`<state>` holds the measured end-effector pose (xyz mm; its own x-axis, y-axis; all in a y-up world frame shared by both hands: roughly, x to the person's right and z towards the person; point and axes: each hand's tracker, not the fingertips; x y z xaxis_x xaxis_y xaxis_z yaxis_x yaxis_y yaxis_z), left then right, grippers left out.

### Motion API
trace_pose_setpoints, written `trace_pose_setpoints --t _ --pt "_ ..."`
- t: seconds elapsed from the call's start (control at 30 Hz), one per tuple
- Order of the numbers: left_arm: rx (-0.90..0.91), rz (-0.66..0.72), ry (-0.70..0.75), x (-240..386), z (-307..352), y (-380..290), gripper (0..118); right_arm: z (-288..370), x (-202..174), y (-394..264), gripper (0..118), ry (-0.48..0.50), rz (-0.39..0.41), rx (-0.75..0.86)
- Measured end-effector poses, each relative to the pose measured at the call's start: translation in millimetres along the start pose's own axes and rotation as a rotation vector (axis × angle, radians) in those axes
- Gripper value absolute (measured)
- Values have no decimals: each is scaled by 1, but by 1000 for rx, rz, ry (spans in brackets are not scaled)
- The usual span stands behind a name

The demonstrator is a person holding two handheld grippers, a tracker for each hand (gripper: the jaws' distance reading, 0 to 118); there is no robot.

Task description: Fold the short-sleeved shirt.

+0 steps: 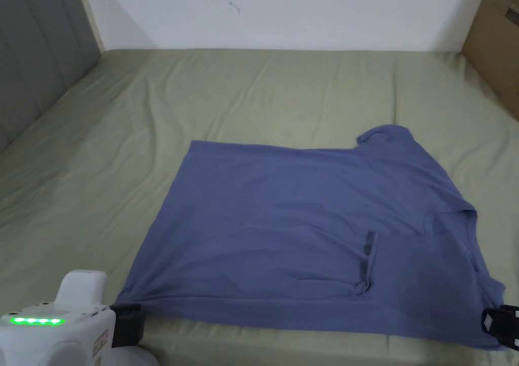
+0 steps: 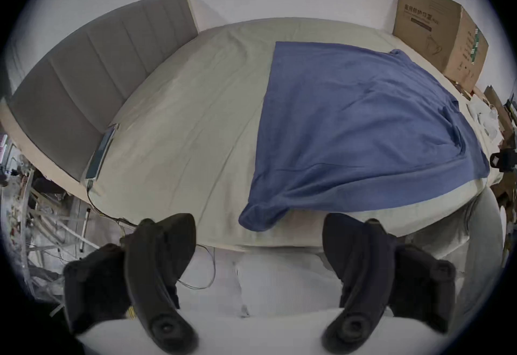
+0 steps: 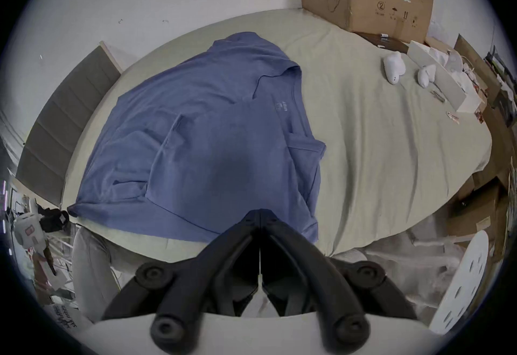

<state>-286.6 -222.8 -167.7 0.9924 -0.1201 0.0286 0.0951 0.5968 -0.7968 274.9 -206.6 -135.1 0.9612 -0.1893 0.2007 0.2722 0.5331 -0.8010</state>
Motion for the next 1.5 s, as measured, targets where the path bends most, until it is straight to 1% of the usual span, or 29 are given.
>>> trace_pose_setpoints --t 0.1,0.13,0.17,0.2,0.23,0.27,0.33,0.43,0.47,0.53,0.57,0.67,0.7,0.73,0.77,0.8,0.87,0.97,1.03,1.2,1.33,1.4,1.5 --pt "-20 -10 -4 2 -18 3 96 -4 3 0 0 23 -32 -13" --pt "-36 -10 -5 1 -26 4 93 -5 3 1 0 25 -34 -17" --pt "-48 -2 -17 1 -33 3 78 -6 2 0 0 21 -34 -22" --pt "-65 7 -46 1 -39 2 34 -7 2 0 0 18 -32 -25" --pt "-88 18 -73 2 -47 2 3 -8 2 0 0 16 -27 -29" --pt "-126 35 -69 6 -51 0 3 -8 2 -1 0 15 -26 -32" --pt "-107 -17 -32 10 -47 2 3 -7 3 -3 0 15 -28 -35" --pt "-105 57 -54 5 -43 7 3 -4 6 -2 0 -2 -25 -9" --pt "-107 73 -61 5 -41 6 3 -2 6 -1 2 -27 -2 3" --pt "-106 57 -61 4 -38 8 3 -1 7 3 52 -51 29 19" --pt "-100 36 -54 4 -37 9 3 -3 7 5 64 -45 29 9" --pt "-103 34 -51 4 -36 9 3 -11 10 8 63 -8 20 -26" --pt "-104 35 -52 4 -36 10 3 -17 11 7 54 -6 21 -40" --pt "-106 40 -52 4 -36 9 3 -24 13 5 21 -20 26 -63" --pt "-104 37 -44 3 -36 10 3 -31 14 2 0 -48 38 -101" --pt "-107 40 -47 3 -36 11 3 -33 15 -4 0 -55 51 -126" --pt "-110 40 -47 2 -34 12 3 -29 24 -8 0 -28 -4 -115" --pt "-107 26 -46 1 -32 13 3 -19 33 -8 0 -33 -18 -94" --pt "-110 20 -46 1 -32 15 3 -17 33 -4 0 -27 -31 -91" --pt "-83 9 -33 -3 -19 30 3 2 30 9 0 -10 -14 -60" --pt "-57 7 -47 -6 -12 60 3 14 30 39 0 40 -61 0" --pt "-36 4 -45 -7 -14 82 3 12 27 60 0 36 -59 27" --pt "4 -44 -13 5 -28 122 3 -2 31 93 0 18 -54 48"
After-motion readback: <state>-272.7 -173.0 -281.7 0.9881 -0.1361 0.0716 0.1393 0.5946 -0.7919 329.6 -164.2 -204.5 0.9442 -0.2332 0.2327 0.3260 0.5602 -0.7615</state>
